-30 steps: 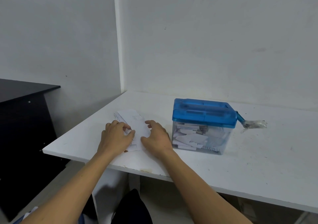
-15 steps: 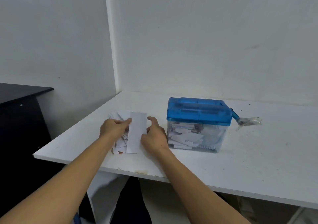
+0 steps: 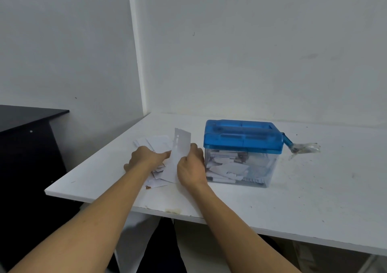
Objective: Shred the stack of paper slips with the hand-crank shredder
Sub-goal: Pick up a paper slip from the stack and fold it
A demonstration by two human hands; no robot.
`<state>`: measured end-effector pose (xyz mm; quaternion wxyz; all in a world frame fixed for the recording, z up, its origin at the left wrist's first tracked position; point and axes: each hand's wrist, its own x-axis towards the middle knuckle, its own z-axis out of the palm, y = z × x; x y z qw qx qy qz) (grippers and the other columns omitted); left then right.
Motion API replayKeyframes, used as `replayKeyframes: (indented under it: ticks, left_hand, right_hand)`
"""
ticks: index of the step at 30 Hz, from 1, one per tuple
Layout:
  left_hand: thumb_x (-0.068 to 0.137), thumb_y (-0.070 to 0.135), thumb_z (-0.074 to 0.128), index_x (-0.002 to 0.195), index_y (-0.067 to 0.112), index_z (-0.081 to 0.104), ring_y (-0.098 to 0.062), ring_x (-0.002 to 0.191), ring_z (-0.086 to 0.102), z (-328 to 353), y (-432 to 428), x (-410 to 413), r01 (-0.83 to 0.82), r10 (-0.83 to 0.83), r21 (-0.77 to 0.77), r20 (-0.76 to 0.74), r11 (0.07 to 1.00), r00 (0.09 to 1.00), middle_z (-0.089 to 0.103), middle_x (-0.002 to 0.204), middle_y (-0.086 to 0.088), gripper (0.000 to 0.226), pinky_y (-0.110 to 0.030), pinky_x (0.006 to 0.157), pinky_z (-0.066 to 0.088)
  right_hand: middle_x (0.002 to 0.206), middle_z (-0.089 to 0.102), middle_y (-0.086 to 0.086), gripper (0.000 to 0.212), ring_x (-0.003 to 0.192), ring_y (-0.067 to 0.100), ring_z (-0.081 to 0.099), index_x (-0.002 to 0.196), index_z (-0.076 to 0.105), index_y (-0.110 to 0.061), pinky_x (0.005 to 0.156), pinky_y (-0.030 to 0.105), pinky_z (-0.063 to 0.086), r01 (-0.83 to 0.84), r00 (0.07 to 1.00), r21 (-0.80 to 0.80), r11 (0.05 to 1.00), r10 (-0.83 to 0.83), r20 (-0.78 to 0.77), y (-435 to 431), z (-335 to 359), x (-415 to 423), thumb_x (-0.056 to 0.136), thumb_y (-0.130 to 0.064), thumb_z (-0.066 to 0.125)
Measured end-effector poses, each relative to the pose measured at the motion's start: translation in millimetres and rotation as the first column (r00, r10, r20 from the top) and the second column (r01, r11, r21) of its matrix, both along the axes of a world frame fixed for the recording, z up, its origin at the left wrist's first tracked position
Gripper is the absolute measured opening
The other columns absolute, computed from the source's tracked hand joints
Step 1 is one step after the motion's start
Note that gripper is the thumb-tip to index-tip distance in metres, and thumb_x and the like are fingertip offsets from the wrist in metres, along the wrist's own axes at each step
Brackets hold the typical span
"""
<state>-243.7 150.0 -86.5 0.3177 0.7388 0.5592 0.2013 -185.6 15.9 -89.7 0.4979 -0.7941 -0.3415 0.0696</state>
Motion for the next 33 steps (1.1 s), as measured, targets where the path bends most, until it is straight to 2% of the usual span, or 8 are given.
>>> replayKeyframes:
  ticks: [4,10,15,20,23,26,28,33]
  left_hand:
    - [0.072,0.081,0.064,0.101,0.018,0.051,-0.028,0.106,0.058,-8,-16,6,0.066,0.011,0.249,-0.298,0.966,0.954,0.063,0.103,-0.004,0.07,-0.04,0.094,0.039]
    - [0.076,0.075,0.067,0.101,0.019,0.061,-0.028,0.109,0.057,-11,-15,7,0.053,0.027,0.265,-0.288,0.963,0.957,0.067,0.109,-0.005,0.062,-0.041,0.094,0.038]
    - [0.074,0.068,0.074,0.119,0.014,0.05,-0.031,0.113,0.058,-9,-20,4,0.028,0.031,0.269,-0.214,0.963,0.976,0.064,0.118,-0.009,0.075,-0.04,0.093,0.04]
    - [0.068,0.064,0.082,0.101,0.012,0.058,-0.028,0.089,0.06,-5,-14,-1,-0.016,0.048,0.2,-0.156,0.98,0.987,0.065,0.097,-0.004,0.066,-0.039,0.089,0.045]
    - [0.072,0.052,0.086,0.1,0.01,0.059,-0.03,0.094,0.058,-1,-6,-4,-0.062,0.069,0.09,-0.079,0.994,0.994,0.063,0.105,-0.009,0.057,-0.04,0.09,0.046]
    - [0.072,0.049,0.087,0.101,0.003,0.06,-0.03,0.088,0.058,6,5,-11,-0.058,0.058,0.02,-0.037,0.998,0.998,0.066,0.111,-0.015,0.06,-0.036,0.072,0.048]
    - [0.072,0.052,0.086,0.109,0.001,0.059,-0.03,0.096,0.062,13,9,-18,-0.047,0.046,-0.014,-0.056,0.999,0.997,0.065,0.112,-0.015,0.069,-0.033,0.067,0.043]
    - [0.072,0.054,0.086,0.117,-0.002,0.059,-0.033,0.108,0.065,13,23,-26,0.014,-0.019,-0.116,-0.043,0.993,0.999,0.067,0.115,-0.017,0.077,-0.04,0.094,0.054]
  right_hand:
    - [0.139,0.041,0.012,0.037,0.127,0.027,0.046,0.137,0.036,-0.01,0.095,0.03,0.043,-0.004,1.0,-0.113,0.994,0.006,0.022,3,4,1,0.101,-0.009,0.044]
    - [0.135,0.042,0.01,0.034,0.128,0.026,0.044,0.133,0.038,-0.011,0.099,0.028,0.041,-0.012,0.998,-0.161,0.987,0.022,0.059,6,1,5,0.1,-0.007,0.046]
    - [0.136,0.043,0.01,0.034,0.127,0.024,0.045,0.134,0.039,-0.011,0.098,0.026,0.042,-0.022,0.997,-0.136,0.99,0.032,0.07,5,2,5,0.101,-0.006,0.046]
    - [0.136,0.043,0.009,0.035,0.126,0.024,0.045,0.134,0.04,-0.012,0.098,0.027,0.044,-0.039,0.998,-0.115,0.993,0.044,0.042,4,2,6,0.1,-0.005,0.045]
    - [0.134,0.045,0.011,0.036,0.12,0.026,0.05,0.135,0.041,-0.011,0.088,0.026,0.042,-0.045,0.999,-0.058,0.997,0.046,0.023,1,1,4,0.099,-0.006,0.041]
    - [0.132,0.048,0.011,0.036,0.114,0.027,0.052,0.134,0.042,-0.012,0.082,0.027,0.038,-0.042,0.999,-0.006,0.999,0.042,-0.008,-1,0,2,0.098,-0.009,0.04]
    - [0.132,0.047,0.012,0.036,0.115,0.027,0.052,0.134,0.042,-0.012,0.083,0.028,0.039,-0.049,0.999,-0.005,0.999,0.049,-0.018,-1,-1,3,0.098,-0.009,0.04]
    - [0.13,0.047,0.009,0.032,0.121,0.025,0.048,0.133,0.042,-0.011,0.099,0.029,0.044,-0.129,0.991,-0.092,0.987,0.125,-0.042,-2,5,4,0.101,-0.006,0.038]
